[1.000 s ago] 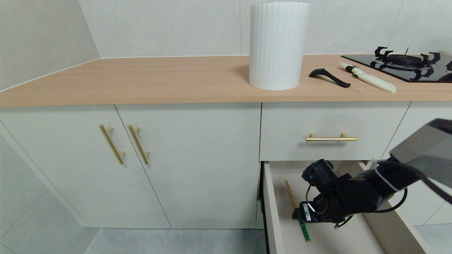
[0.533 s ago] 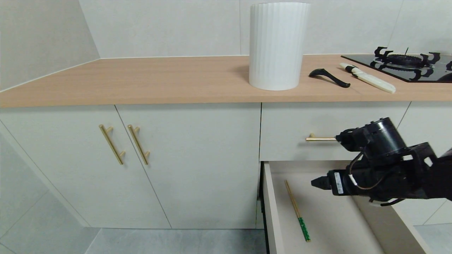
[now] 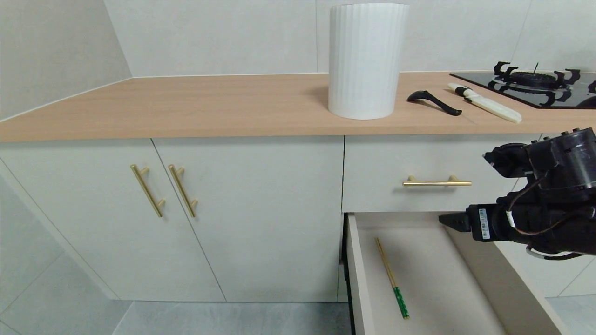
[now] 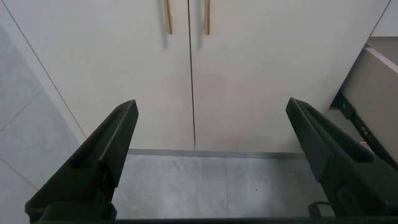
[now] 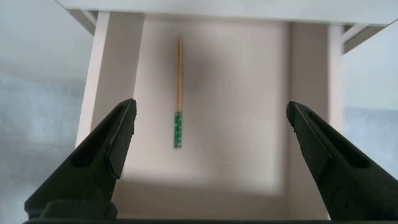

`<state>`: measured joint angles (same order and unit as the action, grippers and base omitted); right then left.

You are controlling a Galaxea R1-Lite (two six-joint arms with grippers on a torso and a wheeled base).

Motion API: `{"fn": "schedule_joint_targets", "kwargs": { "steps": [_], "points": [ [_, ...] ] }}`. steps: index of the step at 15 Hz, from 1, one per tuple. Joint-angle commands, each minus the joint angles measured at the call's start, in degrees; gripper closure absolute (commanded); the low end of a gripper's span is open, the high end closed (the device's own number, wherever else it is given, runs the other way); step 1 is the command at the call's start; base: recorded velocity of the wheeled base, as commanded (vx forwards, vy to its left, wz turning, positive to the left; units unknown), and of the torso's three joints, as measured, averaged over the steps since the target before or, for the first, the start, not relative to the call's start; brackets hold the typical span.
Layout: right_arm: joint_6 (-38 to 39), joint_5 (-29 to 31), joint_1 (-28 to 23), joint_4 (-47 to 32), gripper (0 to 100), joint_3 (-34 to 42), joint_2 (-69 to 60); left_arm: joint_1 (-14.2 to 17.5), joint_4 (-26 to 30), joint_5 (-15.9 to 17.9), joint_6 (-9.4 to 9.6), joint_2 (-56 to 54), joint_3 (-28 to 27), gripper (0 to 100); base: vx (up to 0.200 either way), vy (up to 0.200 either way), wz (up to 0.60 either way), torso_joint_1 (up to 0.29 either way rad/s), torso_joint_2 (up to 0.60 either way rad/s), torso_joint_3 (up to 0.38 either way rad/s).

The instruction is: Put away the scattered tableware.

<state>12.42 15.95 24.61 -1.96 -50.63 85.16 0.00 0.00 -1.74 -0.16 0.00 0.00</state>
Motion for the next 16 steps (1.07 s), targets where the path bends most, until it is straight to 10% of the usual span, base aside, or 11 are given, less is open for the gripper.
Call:
{"fn": "schedule_joint_targets", "kwargs": {
  "steps": [1, 16],
  "points": [
    [-0.29, 1.19, 0.00, 0.38, 0, 0.62, -0.96, 0.00, 0.00, -0.01, -0.02, 0.00, 0.00, 0, 0.000, 0.000, 0.00, 0.000, 0.00, 0.000],
    [-0.29, 1.72, -0.09, 0.73, 0, 0.62, -0.88, 0.00, 0.00, -0.01, -0.02, 0.00, 0.00, 0, 0.000, 0.000, 0.00, 0.122, -0.38, -0.257]
  ]
}}
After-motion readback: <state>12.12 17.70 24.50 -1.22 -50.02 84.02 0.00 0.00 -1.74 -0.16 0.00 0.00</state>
